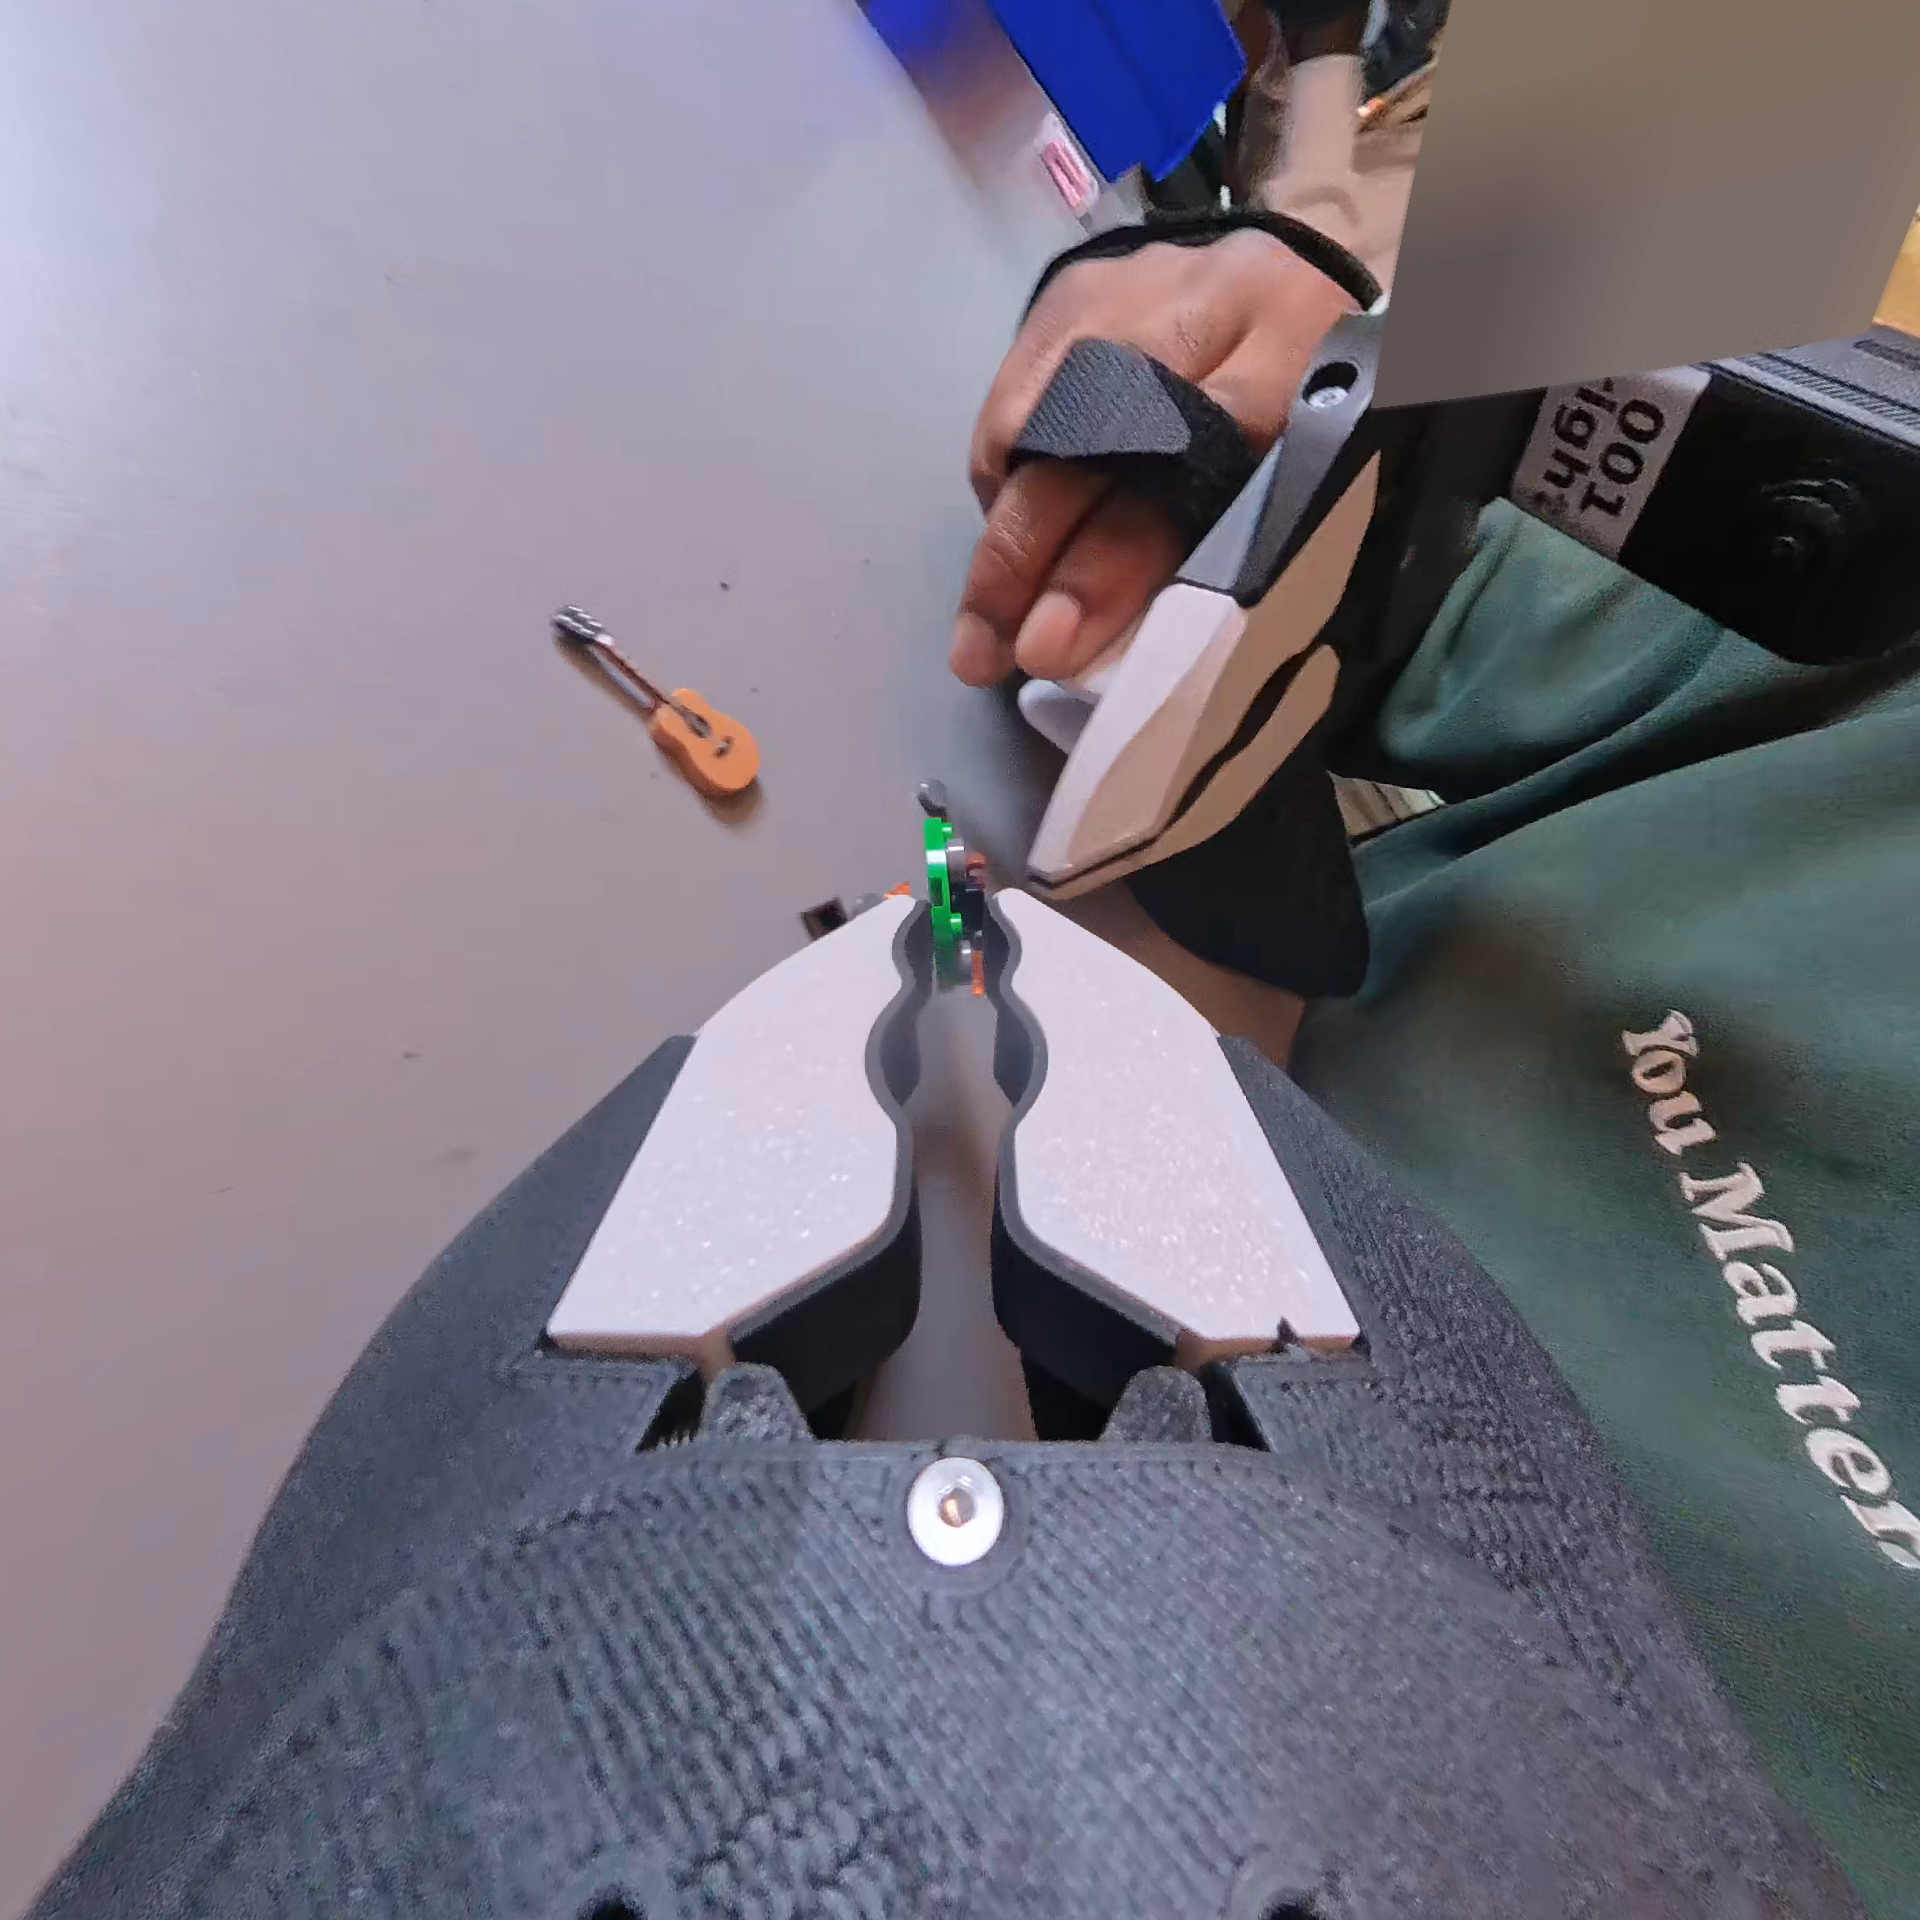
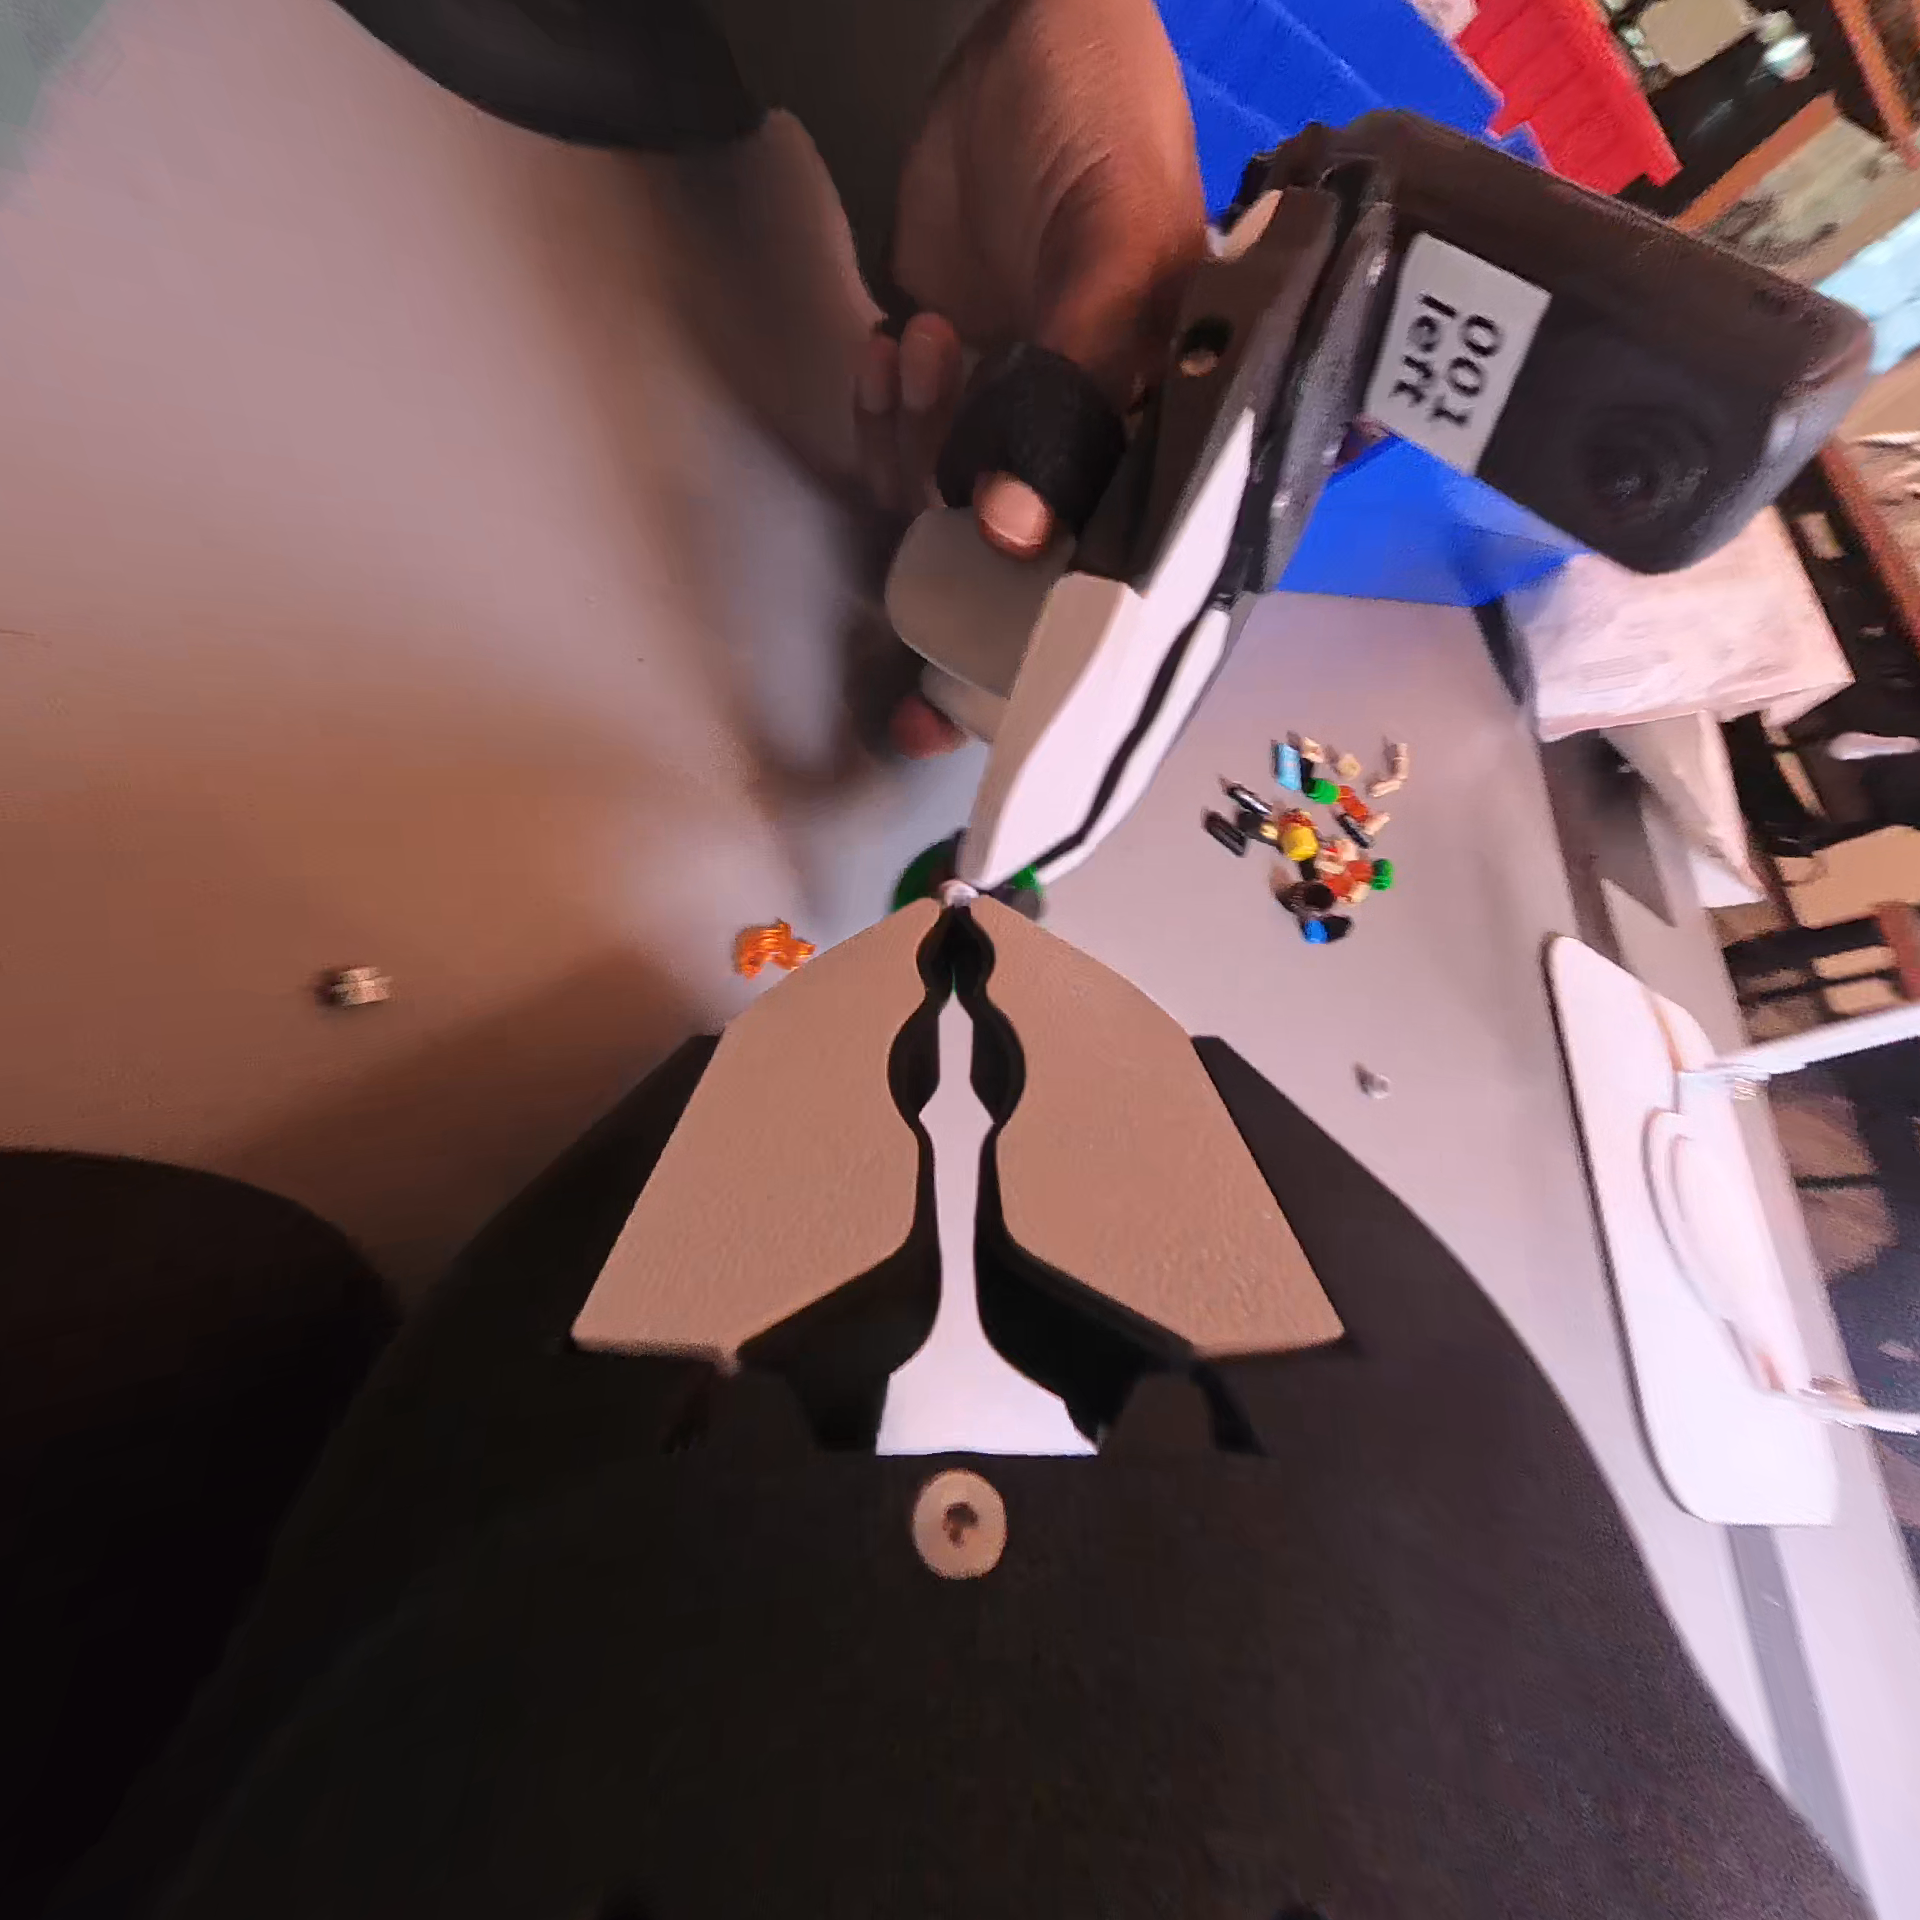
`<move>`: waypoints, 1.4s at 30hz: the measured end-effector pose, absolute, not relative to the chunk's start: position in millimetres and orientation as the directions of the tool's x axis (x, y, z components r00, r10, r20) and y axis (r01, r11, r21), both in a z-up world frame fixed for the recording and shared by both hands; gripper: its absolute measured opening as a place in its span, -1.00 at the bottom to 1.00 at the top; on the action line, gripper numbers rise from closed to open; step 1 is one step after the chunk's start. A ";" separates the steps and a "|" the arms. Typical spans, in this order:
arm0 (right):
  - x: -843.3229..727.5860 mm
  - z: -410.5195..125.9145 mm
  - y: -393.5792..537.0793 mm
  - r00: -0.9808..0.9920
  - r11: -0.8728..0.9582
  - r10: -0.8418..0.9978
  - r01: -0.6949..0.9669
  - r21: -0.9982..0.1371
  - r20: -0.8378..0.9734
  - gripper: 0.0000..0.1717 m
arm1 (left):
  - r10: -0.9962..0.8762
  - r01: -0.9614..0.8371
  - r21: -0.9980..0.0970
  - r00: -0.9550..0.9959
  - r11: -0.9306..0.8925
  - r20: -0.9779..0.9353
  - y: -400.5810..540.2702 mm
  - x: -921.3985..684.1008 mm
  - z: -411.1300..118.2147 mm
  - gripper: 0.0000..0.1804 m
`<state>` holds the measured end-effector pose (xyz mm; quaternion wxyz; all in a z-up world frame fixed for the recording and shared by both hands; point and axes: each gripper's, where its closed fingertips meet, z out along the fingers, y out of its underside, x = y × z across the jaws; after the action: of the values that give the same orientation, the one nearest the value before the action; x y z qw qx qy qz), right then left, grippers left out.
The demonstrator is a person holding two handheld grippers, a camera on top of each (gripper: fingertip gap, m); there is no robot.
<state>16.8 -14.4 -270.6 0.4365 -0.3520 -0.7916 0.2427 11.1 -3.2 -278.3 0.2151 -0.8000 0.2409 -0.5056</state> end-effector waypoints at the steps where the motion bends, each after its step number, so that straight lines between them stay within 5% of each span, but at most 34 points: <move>1: 17.9 -270.4 -15.4 -0.378 0.628 0.773 0.345 -0.698 0.509 -1.00 | -0.592 -0.142 -0.587 0.380 -0.797 0.711 1.6 5.7 -276.4 -0.90; 8: 12.5 -269.7 -3.1 -0.304 0.619 0.785 0.374 -0.690 0.539 -1.00 | -0.596 -0.129 -0.597 0.380 -0.792 0.708 1.6 -1.4 -272.2 -0.90; 11: 7.5 -272.7 -2.9 -0.284 0.622 0.783 0.401 -0.673 0.554 -0.85 | -0.591 -0.121 -0.594 0.377 -0.795 0.713 1.4 4.3 -271.2 -0.90; 16: 4.1 -268.5 8.1 -0.208 0.629 0.767 0.425 -0.650 0.607 -1.00 | -0.585 -0.093 -0.604 0.404 -0.791 0.703 6.2 4.8 -269.8 -0.90; 20: 1.9 -269.3 10.7 -0.185 0.595 0.791 0.449 -0.666 0.583 -0.83 | -0.571 -0.047 -0.612 0.423 -0.789 0.704 13.3 1.5 -266.6 -0.90; 42: -1.8 -261.9 15.5 -0.117 0.577 0.797 0.436 -0.691 0.592 -0.92 | -0.585 -0.024 -0.631 0.404 -0.775 0.703 12.3 5.4 -261.2 -0.90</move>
<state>-1.8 15.5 -261.9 0.5112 -0.4248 -0.7260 0.1767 5.4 12.3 -261.2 0.2743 -0.7915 0.1925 -0.5110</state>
